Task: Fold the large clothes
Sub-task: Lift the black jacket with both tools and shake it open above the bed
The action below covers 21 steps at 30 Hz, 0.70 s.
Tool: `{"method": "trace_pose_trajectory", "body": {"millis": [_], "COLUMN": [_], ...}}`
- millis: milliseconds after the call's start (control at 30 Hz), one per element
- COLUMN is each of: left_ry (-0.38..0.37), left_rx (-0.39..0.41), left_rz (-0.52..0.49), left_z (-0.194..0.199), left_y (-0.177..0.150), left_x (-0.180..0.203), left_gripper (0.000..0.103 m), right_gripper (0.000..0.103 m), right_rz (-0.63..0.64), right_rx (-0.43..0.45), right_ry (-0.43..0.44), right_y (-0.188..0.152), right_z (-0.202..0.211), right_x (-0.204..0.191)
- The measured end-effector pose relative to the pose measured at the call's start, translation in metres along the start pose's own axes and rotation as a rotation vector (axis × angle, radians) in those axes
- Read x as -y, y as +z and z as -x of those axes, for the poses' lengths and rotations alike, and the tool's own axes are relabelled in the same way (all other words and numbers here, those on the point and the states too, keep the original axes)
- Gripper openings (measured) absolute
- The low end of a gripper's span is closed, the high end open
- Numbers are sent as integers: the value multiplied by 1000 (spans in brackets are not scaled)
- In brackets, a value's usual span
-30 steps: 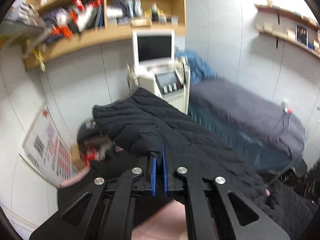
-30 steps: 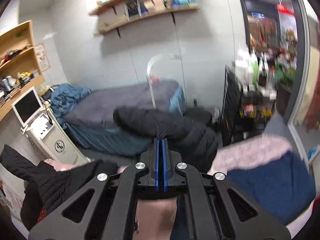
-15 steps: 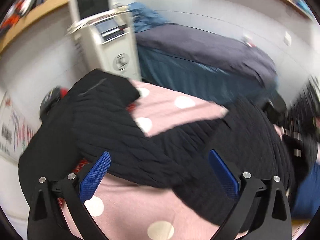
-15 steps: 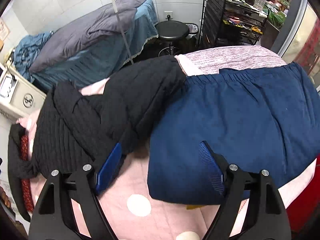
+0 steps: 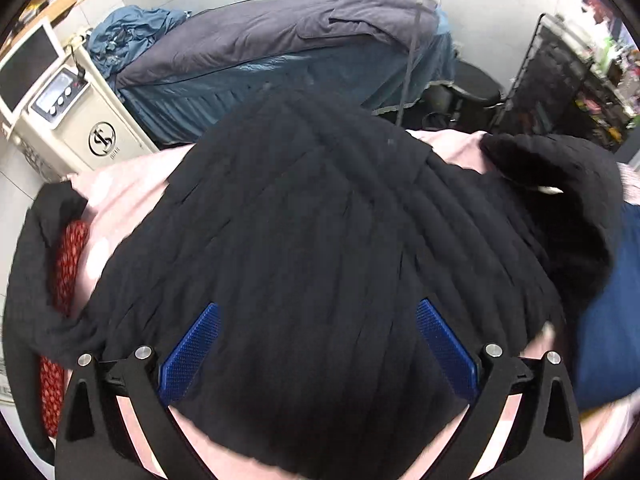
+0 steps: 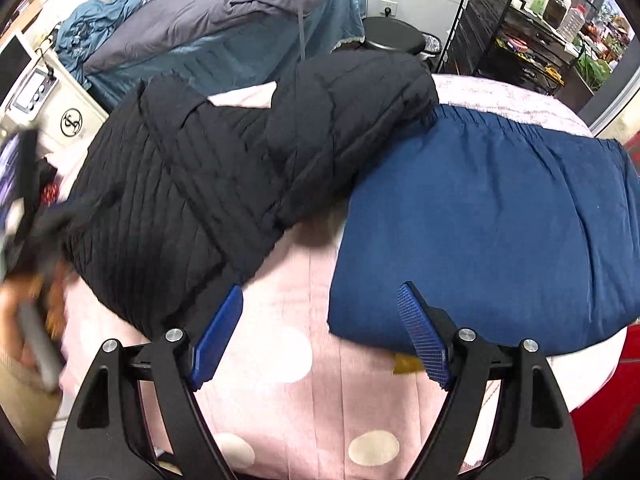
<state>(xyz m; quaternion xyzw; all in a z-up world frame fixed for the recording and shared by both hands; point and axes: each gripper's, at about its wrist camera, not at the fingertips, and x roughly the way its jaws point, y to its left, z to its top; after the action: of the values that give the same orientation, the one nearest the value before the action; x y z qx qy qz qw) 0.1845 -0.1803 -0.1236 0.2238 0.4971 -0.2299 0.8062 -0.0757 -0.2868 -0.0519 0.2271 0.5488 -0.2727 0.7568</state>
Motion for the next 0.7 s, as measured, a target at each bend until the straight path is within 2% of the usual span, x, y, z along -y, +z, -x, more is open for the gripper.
{"method": "trace_pose_trajectory", "body": {"millis": [67,133,200,233,300,333,400,500,533,633,700], "left_ry": [36,107,132,134,127,127,85,78,52,25,22], "left_rx": [-42,-113,-161,-155,-136,-115,-82,-55,-62,-85,-107], "left_rz": [0,-28,-47,-48,-37,-18,30,138,214,350,403], "left_z": [-25,-59,-77,-77,-68,-56,-36,0,14,39,46], "left_y": [19,30,30,28,22,16,4,-23,-39,-80,-101], "left_x": [13,25,25,23,13,0,-26,-86,-118,-177,-198], "left_gripper": [97,89,72,64,23,13,9,8,8,7,7], "right_gripper": [79,79,79,79,79,79,79,79,79,79,79], "right_rz": [-20,-40,-68,-78,-90,-88,-70,-8,15,95,141], "right_rx": [-20,-39,-53,-61,-66,-63,-56,-47,-44,-31,-38], "right_ry": [4,-6,-11,-10,-8,-6,5,33,45,105,150], "right_y": [-11,-18,-23,-25,-26,-25,-20,-3,3,25,38], "right_z": [-1,-2,-4,-5,-7,-8,-10,-18,-21,-31,-39], "right_x": [7,13,21,23,27,26,22,0,-10,-50,-77]}}
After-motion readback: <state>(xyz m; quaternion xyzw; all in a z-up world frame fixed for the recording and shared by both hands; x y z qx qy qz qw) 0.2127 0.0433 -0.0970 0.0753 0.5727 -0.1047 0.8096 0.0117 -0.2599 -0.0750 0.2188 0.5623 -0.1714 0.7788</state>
